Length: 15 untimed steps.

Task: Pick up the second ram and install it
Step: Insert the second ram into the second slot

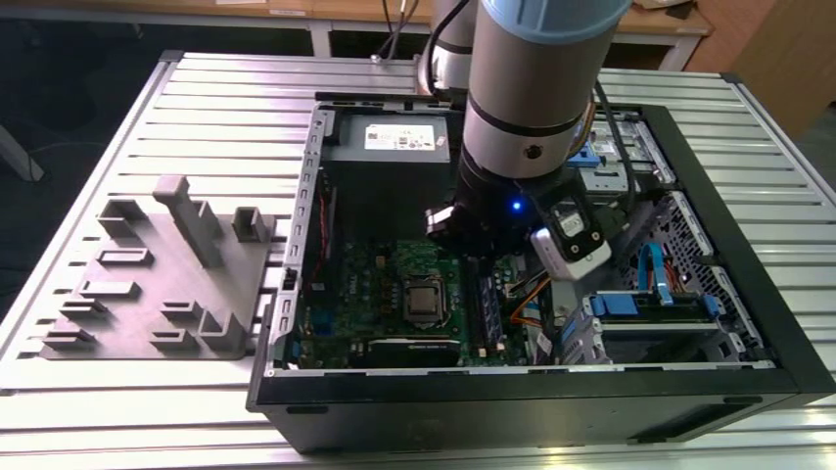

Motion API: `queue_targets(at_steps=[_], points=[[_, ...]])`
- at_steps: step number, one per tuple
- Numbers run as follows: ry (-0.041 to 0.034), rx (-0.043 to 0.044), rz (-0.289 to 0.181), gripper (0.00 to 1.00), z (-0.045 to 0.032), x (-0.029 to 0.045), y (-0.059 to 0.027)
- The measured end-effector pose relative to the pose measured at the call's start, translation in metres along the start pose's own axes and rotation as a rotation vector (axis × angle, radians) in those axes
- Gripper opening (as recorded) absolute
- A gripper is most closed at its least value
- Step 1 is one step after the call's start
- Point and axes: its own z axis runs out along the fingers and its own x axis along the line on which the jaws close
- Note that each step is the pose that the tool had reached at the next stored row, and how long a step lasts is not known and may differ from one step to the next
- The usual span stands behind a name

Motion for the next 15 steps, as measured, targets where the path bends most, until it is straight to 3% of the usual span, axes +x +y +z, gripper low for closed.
queue_targets(at_steps=[15], points=[[0.0010, -0.0012, -0.019, 0.08, 0.0146, 0.0008, 0.0043]])
